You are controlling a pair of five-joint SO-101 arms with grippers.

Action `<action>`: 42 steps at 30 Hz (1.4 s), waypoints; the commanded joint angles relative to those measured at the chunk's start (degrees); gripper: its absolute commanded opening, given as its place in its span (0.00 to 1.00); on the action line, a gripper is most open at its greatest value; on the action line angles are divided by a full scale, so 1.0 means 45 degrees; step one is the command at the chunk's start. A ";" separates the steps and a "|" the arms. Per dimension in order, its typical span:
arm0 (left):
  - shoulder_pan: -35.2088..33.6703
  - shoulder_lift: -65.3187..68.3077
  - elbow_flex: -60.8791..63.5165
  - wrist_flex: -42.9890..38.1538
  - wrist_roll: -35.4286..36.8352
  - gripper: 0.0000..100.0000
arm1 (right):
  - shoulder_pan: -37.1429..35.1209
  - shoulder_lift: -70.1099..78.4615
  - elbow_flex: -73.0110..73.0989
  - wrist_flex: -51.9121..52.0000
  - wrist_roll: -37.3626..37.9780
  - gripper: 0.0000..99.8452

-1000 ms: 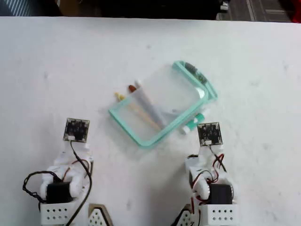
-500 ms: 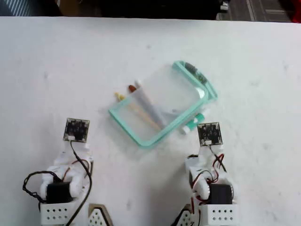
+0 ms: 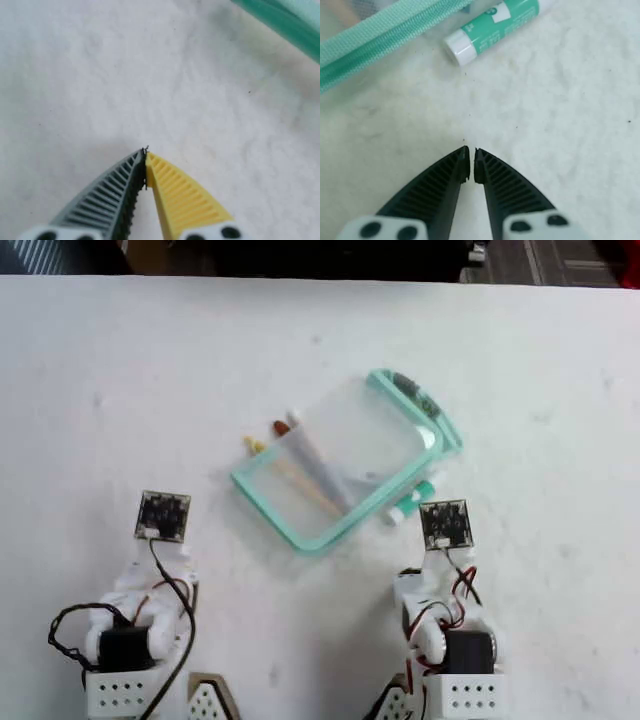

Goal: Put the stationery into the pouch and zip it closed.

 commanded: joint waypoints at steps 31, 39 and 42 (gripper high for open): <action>0.0889 -0.0049 -0.0547 -0.0391 0.0078 0.02 | -0.0049 -0.0068 0.0117 0.0068 0.0137 0.02; 0.0928 -0.0049 -0.2930 0.0020 0.0078 0.02 | -0.0049 -0.0068 0.0117 0.0068 0.0137 0.02; 0.0908 -0.0049 -0.3028 -0.0059 0.0059 0.02 | -0.0049 -0.0068 0.0117 0.0068 0.0137 0.02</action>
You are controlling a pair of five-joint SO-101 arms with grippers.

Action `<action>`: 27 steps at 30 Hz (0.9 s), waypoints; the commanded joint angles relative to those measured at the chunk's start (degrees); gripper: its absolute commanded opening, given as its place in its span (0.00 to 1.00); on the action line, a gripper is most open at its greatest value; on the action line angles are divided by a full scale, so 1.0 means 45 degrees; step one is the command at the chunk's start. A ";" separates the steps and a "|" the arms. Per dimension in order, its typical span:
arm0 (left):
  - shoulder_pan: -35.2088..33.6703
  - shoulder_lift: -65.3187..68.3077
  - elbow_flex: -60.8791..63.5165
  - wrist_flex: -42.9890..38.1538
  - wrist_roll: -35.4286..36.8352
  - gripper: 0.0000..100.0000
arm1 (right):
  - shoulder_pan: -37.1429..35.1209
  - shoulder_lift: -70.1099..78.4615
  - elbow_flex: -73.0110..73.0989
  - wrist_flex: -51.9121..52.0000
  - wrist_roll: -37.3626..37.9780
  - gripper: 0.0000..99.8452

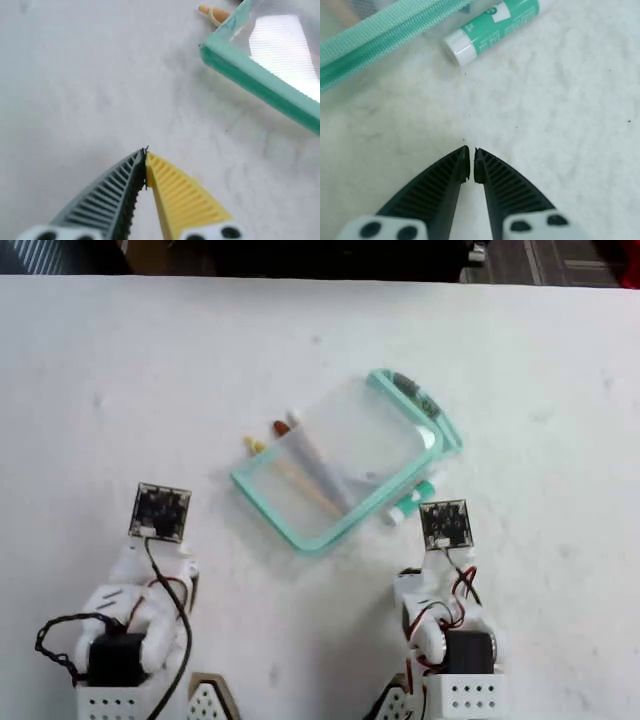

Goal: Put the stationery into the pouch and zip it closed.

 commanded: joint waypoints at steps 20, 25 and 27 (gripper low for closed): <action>0.1495 -0.0010 0.0293 -0.7189 -0.0508 0.02 | 0.0049 -0.0068 0.0117 -0.3292 0.0137 0.02; 0.3077 0.0010 0.0078 -0.7463 -0.0567 0.02 | 0.0205 -0.0068 0.0117 -0.3253 0.0137 0.02; 0.3429 0.0029 0.0156 -0.7424 -0.0567 0.02 | 0.0498 -0.0068 0.0117 -0.3292 0.0137 0.02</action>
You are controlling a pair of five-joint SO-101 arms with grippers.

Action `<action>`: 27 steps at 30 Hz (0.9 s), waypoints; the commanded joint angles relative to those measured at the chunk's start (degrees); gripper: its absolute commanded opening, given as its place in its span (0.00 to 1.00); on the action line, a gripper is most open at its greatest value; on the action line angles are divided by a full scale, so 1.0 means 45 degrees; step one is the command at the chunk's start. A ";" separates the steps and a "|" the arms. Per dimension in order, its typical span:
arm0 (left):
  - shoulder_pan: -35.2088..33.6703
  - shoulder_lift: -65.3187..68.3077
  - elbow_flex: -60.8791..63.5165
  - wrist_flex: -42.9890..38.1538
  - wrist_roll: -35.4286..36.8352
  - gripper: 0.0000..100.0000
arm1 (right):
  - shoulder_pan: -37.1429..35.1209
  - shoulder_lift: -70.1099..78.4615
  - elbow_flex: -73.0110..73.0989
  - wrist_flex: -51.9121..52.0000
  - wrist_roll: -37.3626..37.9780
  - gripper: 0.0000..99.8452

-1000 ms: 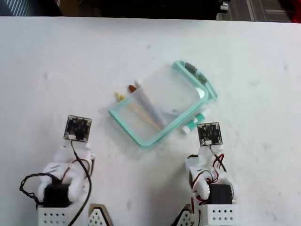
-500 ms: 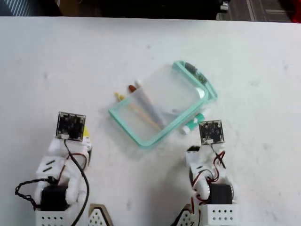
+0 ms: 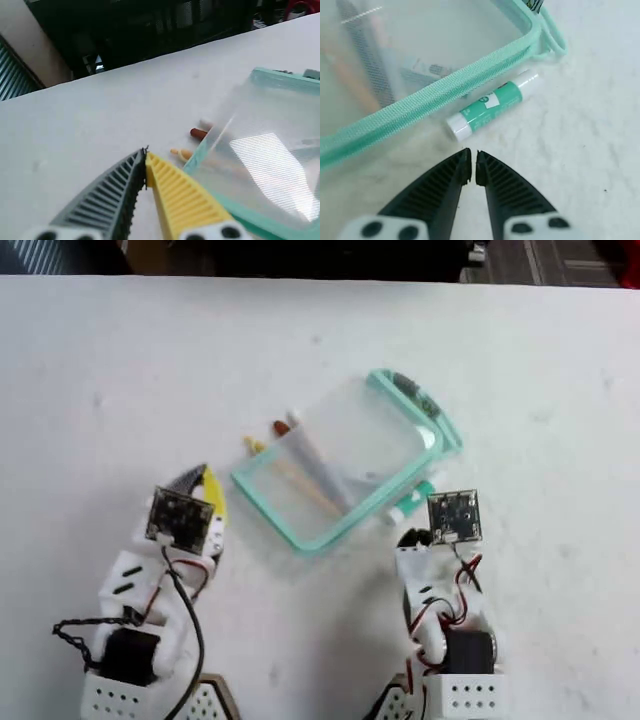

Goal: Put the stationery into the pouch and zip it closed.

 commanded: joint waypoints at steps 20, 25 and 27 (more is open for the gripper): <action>0.0615 0.0205 -0.1621 0.1915 -0.0234 0.02 | 0.0420 -0.0068 0.0117 0.0947 0.4005 0.02; -0.0537 0.3331 -0.2735 0.1289 0.0098 0.02 | 0.0420 -0.0068 0.0117 0.1084 0.4884 0.02; -0.0557 0.5265 -0.3302 0.0840 0.0215 0.02 | 0.0440 -0.0068 0.0117 0.1084 0.4923 0.02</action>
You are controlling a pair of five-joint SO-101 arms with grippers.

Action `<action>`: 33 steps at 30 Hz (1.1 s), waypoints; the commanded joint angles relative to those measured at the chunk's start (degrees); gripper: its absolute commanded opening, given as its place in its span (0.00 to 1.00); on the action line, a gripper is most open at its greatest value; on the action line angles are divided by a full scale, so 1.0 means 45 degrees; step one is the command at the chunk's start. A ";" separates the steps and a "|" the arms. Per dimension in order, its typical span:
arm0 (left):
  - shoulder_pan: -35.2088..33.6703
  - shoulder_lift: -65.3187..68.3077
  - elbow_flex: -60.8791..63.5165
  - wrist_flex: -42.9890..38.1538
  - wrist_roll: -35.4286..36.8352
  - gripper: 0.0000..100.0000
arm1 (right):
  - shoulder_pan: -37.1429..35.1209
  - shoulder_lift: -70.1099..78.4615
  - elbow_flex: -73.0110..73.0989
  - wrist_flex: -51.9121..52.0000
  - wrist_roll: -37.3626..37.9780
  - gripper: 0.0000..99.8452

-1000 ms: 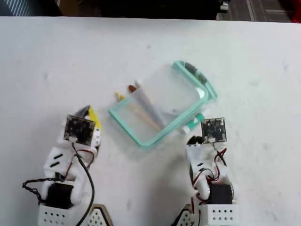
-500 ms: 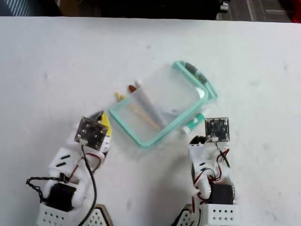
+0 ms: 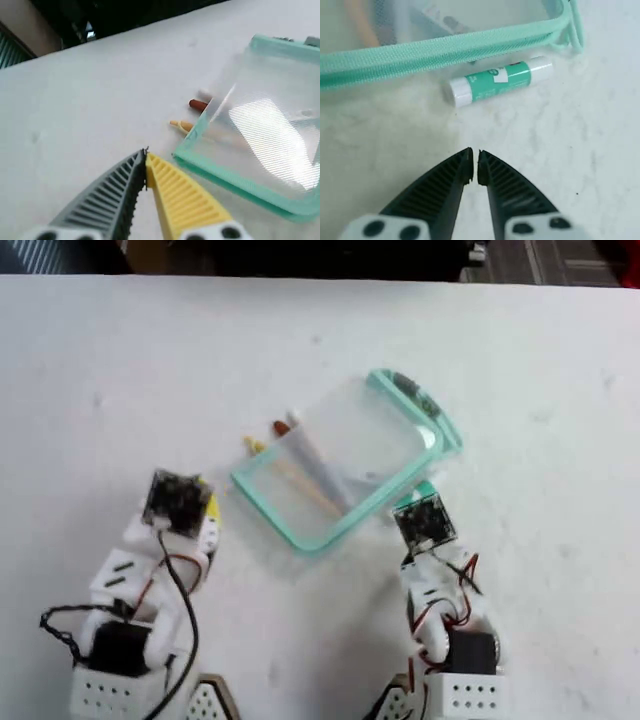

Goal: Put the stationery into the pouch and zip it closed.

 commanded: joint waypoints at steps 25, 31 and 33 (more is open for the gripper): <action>-0.0889 1.1106 -0.4220 -0.1856 0.0430 0.02 | 0.1006 -0.0049 0.0117 0.0068 0.2168 0.02; -0.0889 1.1106 -0.3849 -0.2422 0.0352 0.02 | 0.1006 -0.0049 0.0117 0.0068 0.2129 0.02; -0.0967 1.1087 -0.3810 -0.2442 0.0371 0.02 | 0.0987 -0.0049 0.0117 0.0166 0.2129 0.02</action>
